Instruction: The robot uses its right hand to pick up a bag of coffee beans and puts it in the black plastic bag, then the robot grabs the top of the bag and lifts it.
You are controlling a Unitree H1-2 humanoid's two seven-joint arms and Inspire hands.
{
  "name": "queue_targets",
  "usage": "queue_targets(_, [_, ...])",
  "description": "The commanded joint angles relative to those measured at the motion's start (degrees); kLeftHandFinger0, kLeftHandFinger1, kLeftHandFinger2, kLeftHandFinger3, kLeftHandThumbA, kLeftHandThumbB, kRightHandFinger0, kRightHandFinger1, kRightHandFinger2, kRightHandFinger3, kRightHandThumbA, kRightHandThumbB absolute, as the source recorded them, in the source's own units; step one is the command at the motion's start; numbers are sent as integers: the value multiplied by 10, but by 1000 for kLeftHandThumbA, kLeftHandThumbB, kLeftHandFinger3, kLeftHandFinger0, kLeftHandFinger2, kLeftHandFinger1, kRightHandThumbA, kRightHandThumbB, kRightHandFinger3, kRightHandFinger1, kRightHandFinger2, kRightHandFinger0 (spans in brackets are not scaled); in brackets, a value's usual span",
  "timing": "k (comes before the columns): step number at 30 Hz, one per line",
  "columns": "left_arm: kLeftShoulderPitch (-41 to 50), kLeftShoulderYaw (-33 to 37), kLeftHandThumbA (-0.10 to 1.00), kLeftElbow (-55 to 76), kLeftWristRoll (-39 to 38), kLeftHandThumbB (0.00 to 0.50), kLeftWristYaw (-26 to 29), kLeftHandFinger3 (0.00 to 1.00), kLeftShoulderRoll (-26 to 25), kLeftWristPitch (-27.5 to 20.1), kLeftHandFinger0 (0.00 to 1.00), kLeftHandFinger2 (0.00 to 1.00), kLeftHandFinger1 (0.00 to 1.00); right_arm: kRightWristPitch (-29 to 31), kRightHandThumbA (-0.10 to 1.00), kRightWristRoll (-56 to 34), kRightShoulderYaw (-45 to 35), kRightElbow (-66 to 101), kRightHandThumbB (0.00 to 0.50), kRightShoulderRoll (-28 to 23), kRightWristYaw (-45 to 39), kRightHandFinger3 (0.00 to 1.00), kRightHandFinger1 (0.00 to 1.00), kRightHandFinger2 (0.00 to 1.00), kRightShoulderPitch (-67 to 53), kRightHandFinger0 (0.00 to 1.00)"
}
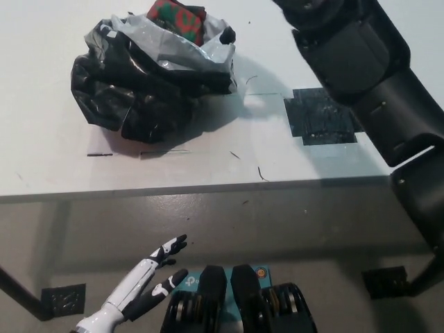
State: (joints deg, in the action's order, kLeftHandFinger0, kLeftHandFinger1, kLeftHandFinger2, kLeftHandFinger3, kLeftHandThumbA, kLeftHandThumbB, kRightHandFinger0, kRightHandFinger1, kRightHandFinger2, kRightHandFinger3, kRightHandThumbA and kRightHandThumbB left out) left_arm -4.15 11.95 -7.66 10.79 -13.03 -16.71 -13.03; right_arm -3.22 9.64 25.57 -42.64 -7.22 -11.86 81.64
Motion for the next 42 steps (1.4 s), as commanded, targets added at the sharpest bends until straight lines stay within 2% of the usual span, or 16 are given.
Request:
queue_targets(1, [-3,6,922,8,23,280,-7,1000,-16,-13,951,1000,1000,-4,1000,65,37,25,498,-1,-50,1000,1000,1000,45,1000])
queue_targets(8, [0,10,937,14,27,282,-11,1000,-21,-14,952,1000,1000,-1,1000,95,57,-56,500,17,-46,1000,1000,1000,48,1000])
queue_targets(12, [7,10,933,19,28,296,-11,1000,-20,-10,968,1000,1000,21,1000,107,60,-121,478,24,-32,1000,1000,1000,49,1000])
queue_targets(22, [8,13,955,27,35,305,-14,1000,-23,-5,987,1000,1000,32,1000,113,49,-249,500,41,-18,1000,1000,1000,61,1000])
queue_targets(26, [6,10,918,22,25,321,-16,1000,-20,-6,985,1000,1000,42,1000,105,35,-269,500,53,-18,1000,1000,1000,49,1000])
queue_targets(31, [5,11,926,25,37,315,-14,1000,-21,-8,1000,1000,1000,59,1000,97,14,-306,500,77,-31,1000,1000,1000,39,1000])
queue_targets(34, [3,9,924,26,30,334,-18,1000,-22,-2,998,1000,1000,56,1000,79,-6,-321,500,88,-52,1000,1000,1000,40,1000])
queue_targets(38, [-1,10,930,29,30,333,-23,1000,-24,4,994,1000,1000,58,998,77,-22,-333,500,98,-76,1000,1000,1000,39,1000])
queue_targets(42, [-1,9,910,29,28,338,-26,1000,-23,7,982,1000,1000,60,921,78,-26,-339,500,109,-90,1000,1000,1000,35,1000])
